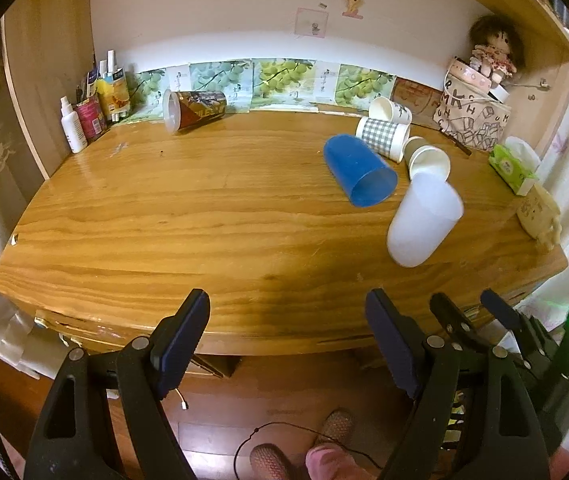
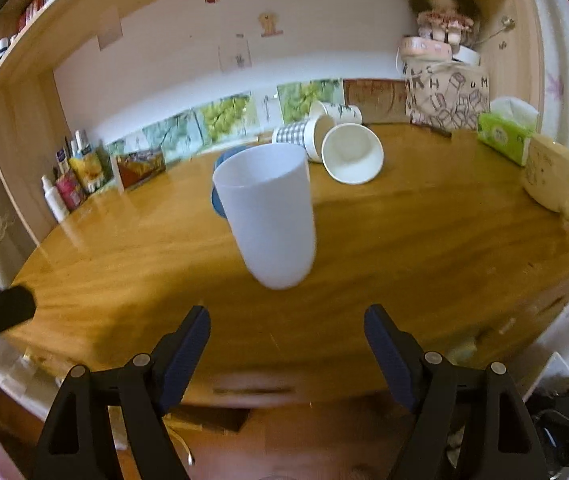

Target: Flip cup upright

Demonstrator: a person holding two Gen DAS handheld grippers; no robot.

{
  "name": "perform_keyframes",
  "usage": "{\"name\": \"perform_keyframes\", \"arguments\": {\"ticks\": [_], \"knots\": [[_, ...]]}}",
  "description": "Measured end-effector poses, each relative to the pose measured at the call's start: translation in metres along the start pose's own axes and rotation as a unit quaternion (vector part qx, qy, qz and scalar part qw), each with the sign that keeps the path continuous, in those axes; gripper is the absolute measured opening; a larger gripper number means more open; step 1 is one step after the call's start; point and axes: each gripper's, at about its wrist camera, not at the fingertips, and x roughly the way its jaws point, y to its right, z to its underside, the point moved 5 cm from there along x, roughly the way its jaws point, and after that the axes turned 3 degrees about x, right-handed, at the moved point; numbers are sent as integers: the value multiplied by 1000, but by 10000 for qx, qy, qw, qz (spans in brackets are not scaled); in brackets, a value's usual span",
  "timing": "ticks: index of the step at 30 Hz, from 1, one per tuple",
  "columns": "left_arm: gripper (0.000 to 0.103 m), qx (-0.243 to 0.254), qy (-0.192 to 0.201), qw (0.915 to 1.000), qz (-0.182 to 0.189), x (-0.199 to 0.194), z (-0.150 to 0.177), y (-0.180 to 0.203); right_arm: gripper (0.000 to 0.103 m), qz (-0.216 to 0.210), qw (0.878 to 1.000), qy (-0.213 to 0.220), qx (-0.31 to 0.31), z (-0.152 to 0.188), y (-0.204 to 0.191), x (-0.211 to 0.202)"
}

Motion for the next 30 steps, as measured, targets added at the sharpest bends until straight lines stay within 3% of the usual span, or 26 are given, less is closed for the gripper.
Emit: {"name": "perform_keyframes", "arguments": {"ticks": [5, 10, 17, 24, 30], "knots": [[83, -71, -124, 9998, -110, -13, -19, 14, 80, -201, 9989, -416, 94, -15, 8, -25], [83, -378, -124, 9992, -102, -30, -43, 28, 82, -330, 9982, -483, 163, -56, 20, -60], [86, -501, 248, 9984, -83, -56, -75, 52, 83, -488, 9984, -239, 182, -123, 32, -99], [91, -630, 784, 9945, -299, -87, -90, 62, 83, -853, 9963, -72, 40, -152, 29, -128], [92, -599, 1060, 9913, -497, -104, -92, 67, 84, -1021, 9936, 397, -268, -163, 23, -157]]}}
